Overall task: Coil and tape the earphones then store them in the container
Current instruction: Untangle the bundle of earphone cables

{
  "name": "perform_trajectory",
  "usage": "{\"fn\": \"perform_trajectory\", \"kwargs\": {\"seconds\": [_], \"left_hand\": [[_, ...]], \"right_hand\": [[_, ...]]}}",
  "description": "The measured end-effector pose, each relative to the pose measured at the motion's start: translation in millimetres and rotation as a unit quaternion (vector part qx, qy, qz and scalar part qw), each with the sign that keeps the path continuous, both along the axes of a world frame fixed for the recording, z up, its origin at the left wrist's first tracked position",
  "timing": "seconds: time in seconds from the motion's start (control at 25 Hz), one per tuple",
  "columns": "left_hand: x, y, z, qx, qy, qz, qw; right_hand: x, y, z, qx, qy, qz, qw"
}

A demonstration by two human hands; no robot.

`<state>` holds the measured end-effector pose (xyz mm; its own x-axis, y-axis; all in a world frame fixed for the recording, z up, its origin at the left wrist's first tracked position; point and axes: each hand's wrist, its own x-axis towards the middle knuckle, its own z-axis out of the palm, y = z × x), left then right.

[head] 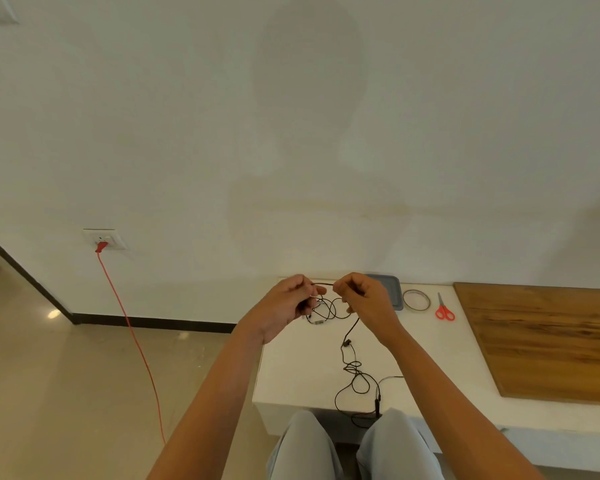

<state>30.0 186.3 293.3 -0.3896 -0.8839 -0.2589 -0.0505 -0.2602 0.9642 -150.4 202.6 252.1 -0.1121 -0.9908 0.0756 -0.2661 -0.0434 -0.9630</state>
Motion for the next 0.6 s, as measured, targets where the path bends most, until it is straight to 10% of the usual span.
{"fn": "perform_trajectory", "kwargs": {"seconds": [0.16, 0.36, 0.6], "left_hand": [[17.4, -16.8, 19.3, 0.114, 0.291, 0.159, 0.937], [67.7, -42.8, 35.8, -0.011, 0.480, 0.290, 0.828], [14.4, -26.9, 18.0, 0.003, 0.356, 0.234, 0.905]], "right_hand": [[-19.6, 1.9, -9.4, 0.041, -0.028, 0.023, 0.999], [-45.0, 6.5, -28.0, 0.086, -0.005, -0.074, 0.993], [-12.2, -1.2, 1.6, 0.004, 0.030, -0.014, 0.999]]}}
